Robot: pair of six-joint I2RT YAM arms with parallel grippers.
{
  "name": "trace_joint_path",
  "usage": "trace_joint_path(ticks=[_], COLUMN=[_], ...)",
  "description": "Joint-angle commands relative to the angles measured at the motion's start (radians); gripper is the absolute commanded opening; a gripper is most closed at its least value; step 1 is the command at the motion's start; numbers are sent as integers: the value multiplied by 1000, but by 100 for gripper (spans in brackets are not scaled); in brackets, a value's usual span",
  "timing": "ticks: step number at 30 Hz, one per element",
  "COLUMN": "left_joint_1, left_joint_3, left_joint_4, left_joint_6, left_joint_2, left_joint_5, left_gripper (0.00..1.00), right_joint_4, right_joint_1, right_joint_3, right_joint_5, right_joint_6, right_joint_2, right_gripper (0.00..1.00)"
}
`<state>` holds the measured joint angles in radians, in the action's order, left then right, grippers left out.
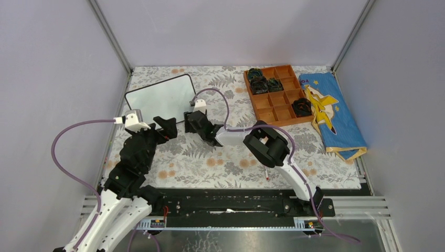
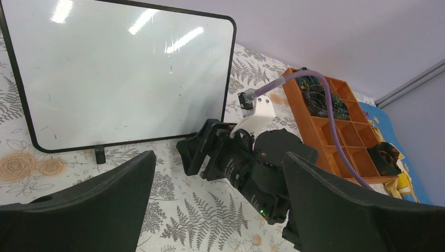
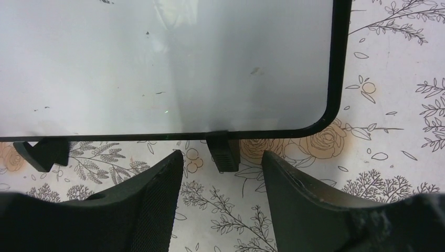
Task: Write a sentence on the whiteboard
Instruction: Move the whiteboard to the center of the board.
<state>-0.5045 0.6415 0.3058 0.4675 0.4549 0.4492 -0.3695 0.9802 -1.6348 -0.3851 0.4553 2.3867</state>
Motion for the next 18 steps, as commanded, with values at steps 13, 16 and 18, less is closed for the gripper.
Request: trace_joint_path(ticks=[13, 16, 18], left_joint_1=[-8, -8, -8], left_joint_3=[-9, -9, -10], left_joint_4=[-66, -65, -65], left_joint_6=[-12, -12, -12], left_joint_2=[10, 8, 8], left_joint_5=[-24, -25, -23], left_gripper=[99, 99, 99], right_joint_4=[20, 27, 37], right_joint_1=[-14, -13, -13], right_joint_3=[-67, -79, -86], right_joint_5=[-52, -45, -43], right_joint_6=[-89, -88, -87], right_joint_2=[69, 76, 80], right_gripper=[56, 52, 49])
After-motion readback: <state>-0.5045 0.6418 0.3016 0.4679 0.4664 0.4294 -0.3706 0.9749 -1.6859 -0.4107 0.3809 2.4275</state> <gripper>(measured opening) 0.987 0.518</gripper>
